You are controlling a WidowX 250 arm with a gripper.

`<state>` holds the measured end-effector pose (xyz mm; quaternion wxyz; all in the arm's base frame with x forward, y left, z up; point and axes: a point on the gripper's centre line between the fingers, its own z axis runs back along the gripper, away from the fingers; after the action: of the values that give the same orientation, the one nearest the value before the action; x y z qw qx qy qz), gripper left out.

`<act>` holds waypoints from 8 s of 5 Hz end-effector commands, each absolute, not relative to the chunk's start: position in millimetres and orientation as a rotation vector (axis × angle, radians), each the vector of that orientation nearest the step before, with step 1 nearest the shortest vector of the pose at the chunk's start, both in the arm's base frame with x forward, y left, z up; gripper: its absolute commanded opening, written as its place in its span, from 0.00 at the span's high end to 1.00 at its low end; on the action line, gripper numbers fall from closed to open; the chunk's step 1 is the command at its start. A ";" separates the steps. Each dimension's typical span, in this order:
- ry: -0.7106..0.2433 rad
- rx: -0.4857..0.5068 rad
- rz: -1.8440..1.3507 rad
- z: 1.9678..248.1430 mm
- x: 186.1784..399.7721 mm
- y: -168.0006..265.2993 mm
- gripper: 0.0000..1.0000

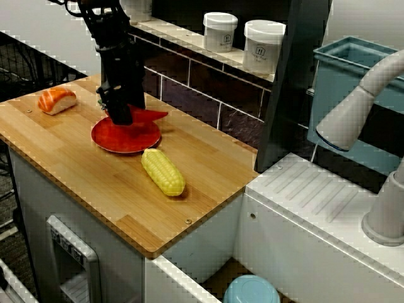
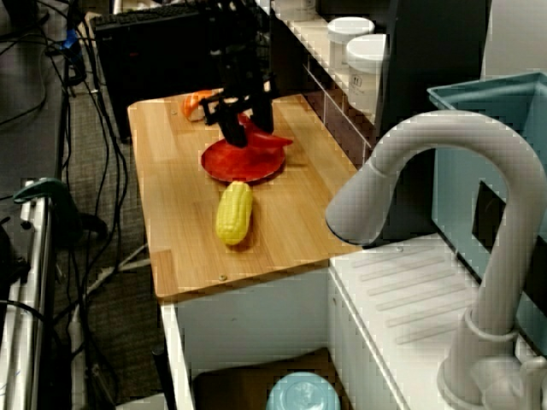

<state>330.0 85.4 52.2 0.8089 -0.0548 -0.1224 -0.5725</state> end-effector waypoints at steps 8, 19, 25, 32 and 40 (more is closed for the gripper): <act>-0.277 0.074 -1.166 102.6 306.1 127.3 1.00; -0.144 0.074 -1.053 66.0 269.8 170.5 1.00; -0.182 0.086 -0.874 76.2 282.0 180.3 0.00; -0.156 0.188 0.087 96.4 282.0 203.2 0.00; -0.244 0.171 0.224 58.7 289.0 231.8 1.00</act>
<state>287.5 230.7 44.6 0.9856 0.0708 -0.1037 0.1135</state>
